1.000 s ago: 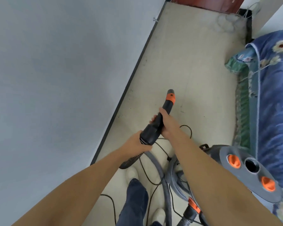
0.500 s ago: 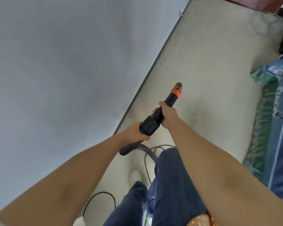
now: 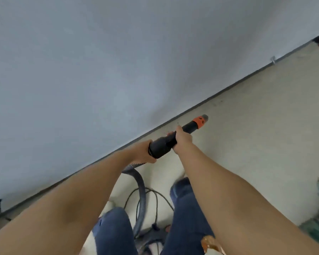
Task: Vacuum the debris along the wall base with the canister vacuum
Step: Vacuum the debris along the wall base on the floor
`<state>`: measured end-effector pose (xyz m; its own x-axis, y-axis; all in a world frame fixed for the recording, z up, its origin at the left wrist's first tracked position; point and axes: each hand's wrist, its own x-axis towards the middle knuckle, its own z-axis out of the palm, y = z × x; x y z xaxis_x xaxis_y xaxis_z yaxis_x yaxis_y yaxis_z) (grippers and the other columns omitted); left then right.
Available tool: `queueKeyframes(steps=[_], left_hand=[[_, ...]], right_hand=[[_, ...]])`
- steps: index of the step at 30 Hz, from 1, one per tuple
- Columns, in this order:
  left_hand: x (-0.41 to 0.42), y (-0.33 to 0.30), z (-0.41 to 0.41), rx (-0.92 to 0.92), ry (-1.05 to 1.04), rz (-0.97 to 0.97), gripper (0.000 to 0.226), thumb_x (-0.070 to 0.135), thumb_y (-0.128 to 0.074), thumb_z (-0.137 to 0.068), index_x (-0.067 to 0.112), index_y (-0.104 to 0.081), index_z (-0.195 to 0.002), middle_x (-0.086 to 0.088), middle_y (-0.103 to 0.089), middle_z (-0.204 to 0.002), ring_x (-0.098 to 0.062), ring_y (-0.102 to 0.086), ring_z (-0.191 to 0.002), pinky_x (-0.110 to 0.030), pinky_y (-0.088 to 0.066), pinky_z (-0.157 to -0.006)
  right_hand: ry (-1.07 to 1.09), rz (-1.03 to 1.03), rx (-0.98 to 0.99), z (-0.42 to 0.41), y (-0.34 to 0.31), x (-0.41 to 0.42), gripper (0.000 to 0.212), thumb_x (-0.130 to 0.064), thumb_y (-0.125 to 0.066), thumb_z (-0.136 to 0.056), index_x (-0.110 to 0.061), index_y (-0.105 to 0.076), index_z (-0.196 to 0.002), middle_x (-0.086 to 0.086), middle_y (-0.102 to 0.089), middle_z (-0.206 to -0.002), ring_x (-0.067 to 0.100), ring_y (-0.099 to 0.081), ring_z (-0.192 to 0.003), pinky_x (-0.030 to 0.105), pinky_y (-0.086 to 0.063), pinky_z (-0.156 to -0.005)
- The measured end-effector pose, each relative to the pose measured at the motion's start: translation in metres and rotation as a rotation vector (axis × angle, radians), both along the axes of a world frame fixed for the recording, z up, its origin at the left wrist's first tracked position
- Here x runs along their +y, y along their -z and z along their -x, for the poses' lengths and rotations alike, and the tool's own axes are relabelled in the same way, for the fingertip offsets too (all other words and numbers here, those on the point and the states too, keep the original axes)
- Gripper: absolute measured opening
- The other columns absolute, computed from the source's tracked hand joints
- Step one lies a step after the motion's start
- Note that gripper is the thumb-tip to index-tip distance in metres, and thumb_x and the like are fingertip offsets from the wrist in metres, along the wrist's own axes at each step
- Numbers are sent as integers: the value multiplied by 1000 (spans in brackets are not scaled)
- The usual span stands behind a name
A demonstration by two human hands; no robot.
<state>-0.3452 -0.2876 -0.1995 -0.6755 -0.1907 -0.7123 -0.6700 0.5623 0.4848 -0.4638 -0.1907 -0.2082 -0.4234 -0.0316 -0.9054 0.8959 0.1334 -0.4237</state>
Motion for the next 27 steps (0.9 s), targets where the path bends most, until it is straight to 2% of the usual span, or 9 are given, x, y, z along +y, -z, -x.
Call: queueKeyframes(steps=[2,4,7,11,15,18,22,25,27], left_hand=[[17,-1,23,8,-74,46,35,20,-65,-72,20,-51,-105,-1,-63,-94,-19,-60,-86,-34,-52,-74],[29,0,40,18,-131,84,28,20,-64,-75,22,-48,-98,1,-60,-83,-15,-57,-74,-29,-46,-62],[44,3,46,4,-204,102,27,23,-64,-77,25,-44,-95,6,-55,-75,-11,-52,-66,-24,-35,-55],[66,3,41,-6,-329,75,30,26,-65,-75,26,-43,-95,7,-56,-76,-13,-55,-68,-24,-40,-58],[84,7,54,31,-447,-31,32,26,-68,-74,27,-47,-98,5,-60,-84,-15,-59,-77,-22,-40,-61],[90,24,71,40,-512,-105,29,25,-69,-75,27,-50,-97,3,-62,-87,-15,-60,-79,-21,-42,-64],[102,53,91,17,-598,-163,28,27,-70,-72,27,-54,-95,6,-61,-80,-14,-60,-75,-27,-49,-68],[126,86,115,13,-738,-215,23,25,-69,-73,29,-52,-88,7,-59,-76,-11,-58,-70,-24,-45,-62],[152,114,135,34,-901,-278,24,24,-69,-74,27,-53,-91,7,-58,-77,-8,-57,-69,-20,-41,-57]], right_hand=[[-44,-16,-27,30,-4,7,30,-30,-62,-92,-7,-58,-110,7,-68,-86,23,-66,-80,40,-53,-90],[-82,-61,-47,52,0,11,25,-28,-59,-94,-6,-58,-106,6,-65,-79,22,-63,-73,40,-52,-87],[-185,-86,-87,67,5,9,28,-28,-60,-93,-8,-55,-112,6,-65,-79,23,-65,-81,43,-52,-94],[-364,-107,-113,76,10,12,29,-29,-62,-92,-10,-51,-111,7,-67,-84,25,-67,-88,45,-53,-92],[-537,-197,-84,96,18,9,35,-30,-63,-91,-6,-56,-115,8,-67,-84,27,-66,-87,45,-52,-91],[-617,-257,-74,116,35,4,37,-32,-64,-90,-8,-57,-116,6,-64,-81,25,-64,-79,41,-53,-82],[-703,-338,-79,135,67,6,35,-32,-62,-91,-7,-53,-115,6,-60,-77,21,-59,-66,35,-45,-57],[-838,-335,-58,155,104,12,44,-36,-63,-89,-9,-52,-123,7,-67,-95,23,-64,-82,38,-52,-71],[-961,-326,-19,169,134,16,36,-31,-60,-92,-7,-51,-118,7,-68,-88,22,-64,-78,37,-51,-76]])
